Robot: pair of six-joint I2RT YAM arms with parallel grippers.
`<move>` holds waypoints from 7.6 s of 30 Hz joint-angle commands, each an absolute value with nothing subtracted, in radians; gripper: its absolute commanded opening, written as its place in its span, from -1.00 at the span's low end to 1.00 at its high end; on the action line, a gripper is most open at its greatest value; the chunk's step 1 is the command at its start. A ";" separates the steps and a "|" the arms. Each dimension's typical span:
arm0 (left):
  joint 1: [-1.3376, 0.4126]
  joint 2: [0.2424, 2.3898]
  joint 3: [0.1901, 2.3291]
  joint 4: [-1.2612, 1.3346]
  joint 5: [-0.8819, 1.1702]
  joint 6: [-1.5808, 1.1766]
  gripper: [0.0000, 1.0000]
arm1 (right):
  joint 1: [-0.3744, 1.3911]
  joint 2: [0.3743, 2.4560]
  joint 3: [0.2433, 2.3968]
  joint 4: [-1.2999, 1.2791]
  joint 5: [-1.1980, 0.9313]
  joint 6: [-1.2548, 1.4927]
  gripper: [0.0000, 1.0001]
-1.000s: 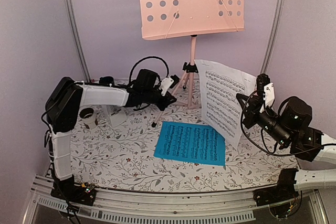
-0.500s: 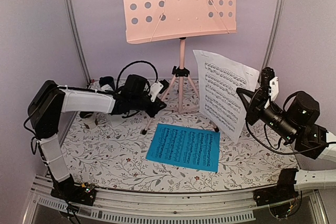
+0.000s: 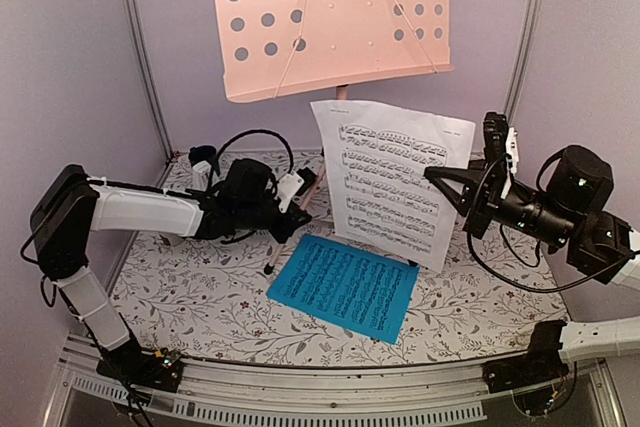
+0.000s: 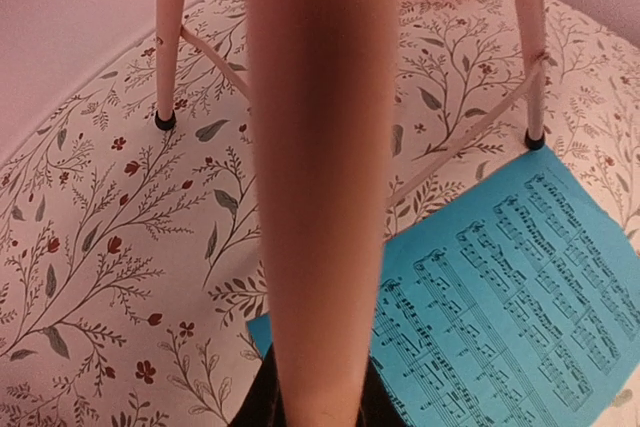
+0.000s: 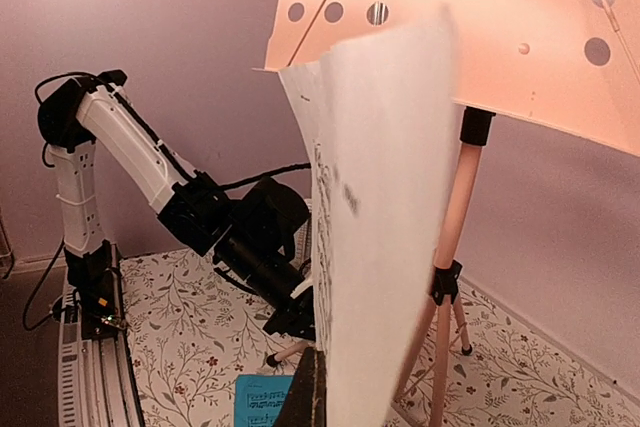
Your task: Set up the instrument practice props
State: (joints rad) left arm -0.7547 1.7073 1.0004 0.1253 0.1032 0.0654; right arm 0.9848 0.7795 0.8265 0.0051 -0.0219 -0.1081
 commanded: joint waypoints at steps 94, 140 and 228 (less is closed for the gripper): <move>-1.066 1.526 1.843 -0.063 -0.548 -0.001 -1.00 | 0.828 1.359 1.766 0.183 0.388 -0.302 -1.00; -1.073 1.447 1.640 0.180 -0.266 0.243 -1.00 | 0.742 1.599 1.988 0.228 -0.410 -0.127 -1.00; -1.258 1.145 1.276 0.227 -0.652 0.304 0.81 | 0.722 1.555 1.944 0.226 -0.519 0.028 0.89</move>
State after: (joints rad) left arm -1.2369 1.2140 1.3567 0.2554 -0.6025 0.3542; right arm 0.7254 1.6291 1.9774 0.2695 -0.5282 0.0589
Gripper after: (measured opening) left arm 0.919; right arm 0.940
